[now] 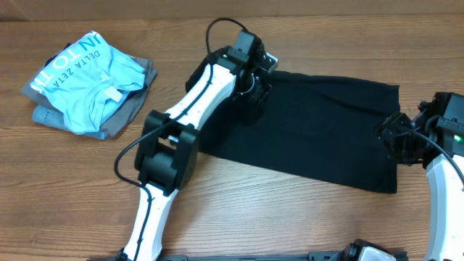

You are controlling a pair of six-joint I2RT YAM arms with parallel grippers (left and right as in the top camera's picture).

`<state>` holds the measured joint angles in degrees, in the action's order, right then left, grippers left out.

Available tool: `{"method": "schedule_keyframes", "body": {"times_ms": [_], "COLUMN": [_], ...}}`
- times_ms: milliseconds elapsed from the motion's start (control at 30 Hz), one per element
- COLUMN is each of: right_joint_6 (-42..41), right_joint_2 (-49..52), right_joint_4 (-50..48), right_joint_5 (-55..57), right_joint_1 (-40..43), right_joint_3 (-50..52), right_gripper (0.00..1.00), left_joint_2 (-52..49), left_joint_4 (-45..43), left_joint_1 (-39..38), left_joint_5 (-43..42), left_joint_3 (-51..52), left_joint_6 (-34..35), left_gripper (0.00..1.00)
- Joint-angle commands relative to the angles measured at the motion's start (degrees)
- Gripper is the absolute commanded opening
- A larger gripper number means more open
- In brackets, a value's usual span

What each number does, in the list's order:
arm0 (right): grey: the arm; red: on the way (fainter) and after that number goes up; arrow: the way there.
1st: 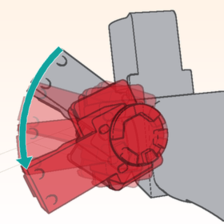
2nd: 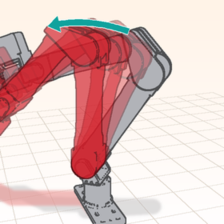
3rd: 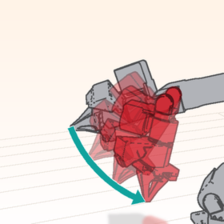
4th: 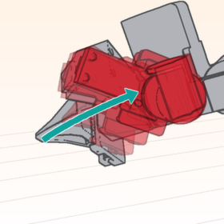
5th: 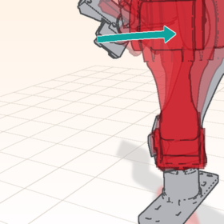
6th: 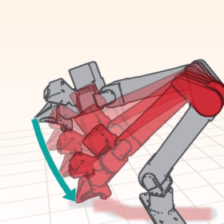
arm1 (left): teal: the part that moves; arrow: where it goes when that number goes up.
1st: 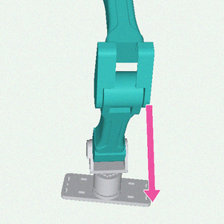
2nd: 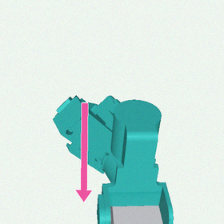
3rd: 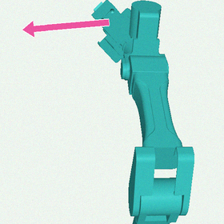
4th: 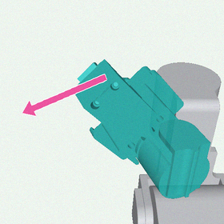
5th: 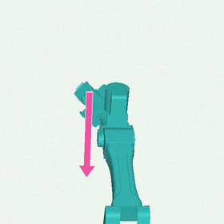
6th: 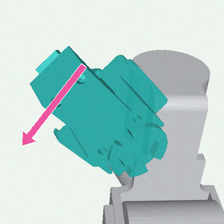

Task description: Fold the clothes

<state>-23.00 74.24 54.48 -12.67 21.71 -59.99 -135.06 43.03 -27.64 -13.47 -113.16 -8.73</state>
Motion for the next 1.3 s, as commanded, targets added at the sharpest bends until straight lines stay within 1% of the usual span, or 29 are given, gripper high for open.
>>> {"method": "schedule_keyframes", "body": {"times_ms": [0,100,333,467,500,567,600,633,733,800,933,1000,1033,1067,1100,1267], "right_joint_6": [0.5,0.5,0.5,0.5,0.5,0.5,0.5,0.5,0.5,0.5,0.5,0.5,0.5,0.5,0.5,0.5], "right_joint_2": [1.4,2.3,2.8,2.8,2.8,2.8,2.8,2.8,2.8,2.8,2.9,3.2,3.6,4.8,5.8,12.7], "right_joint_4": [-0.1,0.1,0.0,0.0,0.0,0.1,0.1,0.1,-0.4,-1.5,-6.1,-9.3,-10.7,-13.5,-15.2,-24.7], "right_joint_5": [-0.3,-0.2,0.6,1.0,1.0,1.0,1.0,1.0,1.3,2.2,3.0,3.0,3.1,3.9,4.0,4.1], "right_joint_1": [0.2,0.2,0.2,0.2,0.2,0.2,0.2,0.2,0.2,0.2,0.2,0.2,0.2,0.2,0.2,0.2], "right_joint_3": [-0.3,-0.3,-0.2,-0.2,-0.2,-0.2,-0.2,-0.2,-0.2,-0.2,-0.2,-0.2,-0.2,-0.2,-0.2,-0.2], "right_gripper": [0.58,0.57,0.57,0.57,0.58,0.57,0.57,0.57,0.58,0.57,0.57,0.61,0.62,0.63,0.63,0.63], "left_joint_2": [-0.4,-1.5,-4.5,-4.5,-4.5,-4.5,-4.5,-4.5,-4.4,-4.2,-3.6,-3.6,-3.6,-3.6,-3.6,-3.6], "left_joint_4": [-2.0,-2.8,-2.6,-3.2,-3.3,-3.4,-3.5,-3.7,-2.6,-1.1,3.3,6.6,7.7,10.7,11.7,13.8], "left_joint_1": [0.6,0.6,0.6,0.6,0.6,0.6,0.6,0.6,0.6,0.7,0.7,0.7,0.7,0.7,0.7,0.7], "left_joint_5": [3.6,2.8,-0.2,0.7,1.1,2.1,2.6,2.5,2.6,2.6,6.3,8.3,9.2,10.2,10.4,10.7], "left_joint_3": [-0.4,-0.4,-0.4,-0.4,-0.4,-0.4,-0.4,-0.4,-1.4,-2.8,-7.4,-10.8,-11.9,-15.0,-16.2,-18.8], "left_joint_6": [0.6,0.7,0.7,0.6,0.6,0.6,0.6,0.6,0.6,0.6,0.6,0.6,0.6,0.5,0.5,0.6], "left_gripper": [0.63,0.63,0.61,0.54,0.51,0.4,0.27,0.17,0.06,0.04,0.04,0.04,0.04,0.04,0.04,0.06]}}
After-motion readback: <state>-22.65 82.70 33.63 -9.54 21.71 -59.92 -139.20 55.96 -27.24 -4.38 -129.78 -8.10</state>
